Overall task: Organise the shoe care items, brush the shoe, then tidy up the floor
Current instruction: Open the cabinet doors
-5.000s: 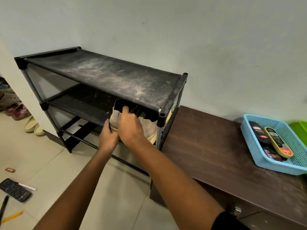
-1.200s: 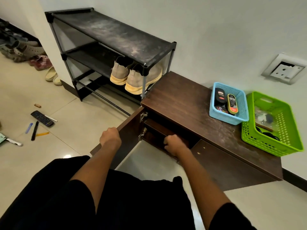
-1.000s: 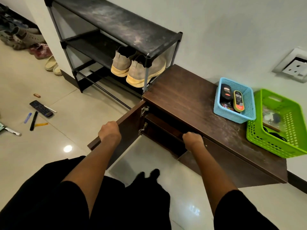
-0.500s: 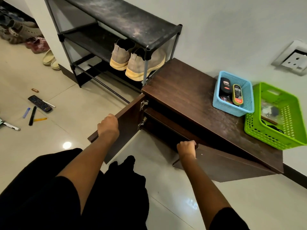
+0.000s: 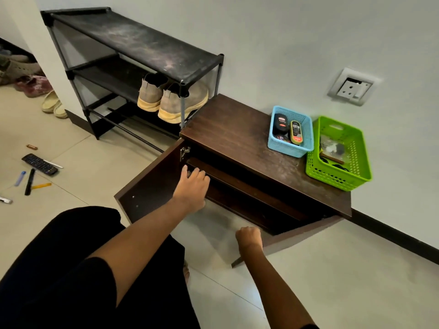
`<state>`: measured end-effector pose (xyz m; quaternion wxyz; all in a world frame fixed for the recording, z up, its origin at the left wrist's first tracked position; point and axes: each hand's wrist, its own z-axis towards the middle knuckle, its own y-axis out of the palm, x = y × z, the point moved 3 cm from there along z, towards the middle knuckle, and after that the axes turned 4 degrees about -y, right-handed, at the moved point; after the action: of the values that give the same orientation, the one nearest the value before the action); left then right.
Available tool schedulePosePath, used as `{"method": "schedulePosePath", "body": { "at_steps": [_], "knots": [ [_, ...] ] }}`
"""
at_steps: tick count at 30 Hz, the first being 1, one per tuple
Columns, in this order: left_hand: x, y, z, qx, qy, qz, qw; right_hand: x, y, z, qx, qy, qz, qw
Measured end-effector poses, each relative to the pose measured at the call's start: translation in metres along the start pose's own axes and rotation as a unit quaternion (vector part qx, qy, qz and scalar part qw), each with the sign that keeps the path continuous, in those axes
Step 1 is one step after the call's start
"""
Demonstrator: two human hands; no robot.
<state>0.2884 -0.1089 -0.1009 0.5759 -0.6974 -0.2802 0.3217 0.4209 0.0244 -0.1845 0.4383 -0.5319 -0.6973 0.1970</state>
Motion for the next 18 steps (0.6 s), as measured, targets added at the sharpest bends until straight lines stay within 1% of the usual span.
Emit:
{"method": "schedulePosePath", "body": {
  "at_steps": [3, 6, 11, 13, 18],
  "knots": [
    [0.016, -0.01, -0.004, 0.008, 0.022, 0.013, 1.0, 0.005, 0.012, -0.014, -0.022, 0.021, 0.046, 0.998],
    [0.016, -0.011, -0.007, 0.008, 0.023, 0.017, 1.0, 0.007, 0.031, -0.031, -0.05, 0.049, 0.092, 0.993],
    [-0.006, -0.003, -0.016, -0.023, -0.015, 0.032, 0.999, 0.011, 0.072, -0.062, -0.088, 0.068, 0.078, 0.991],
    [-0.012, -0.001, -0.02, -0.028, -0.029, 0.043, 0.998, 0.018, 0.089, -0.074, -0.093, 0.064, 0.074, 0.991],
    [-0.014, -0.004, -0.025, -0.021, -0.033, 0.044, 0.998, 0.042, 0.119, -0.115, -0.089, 0.014, 0.066, 0.994]
  ]
}}
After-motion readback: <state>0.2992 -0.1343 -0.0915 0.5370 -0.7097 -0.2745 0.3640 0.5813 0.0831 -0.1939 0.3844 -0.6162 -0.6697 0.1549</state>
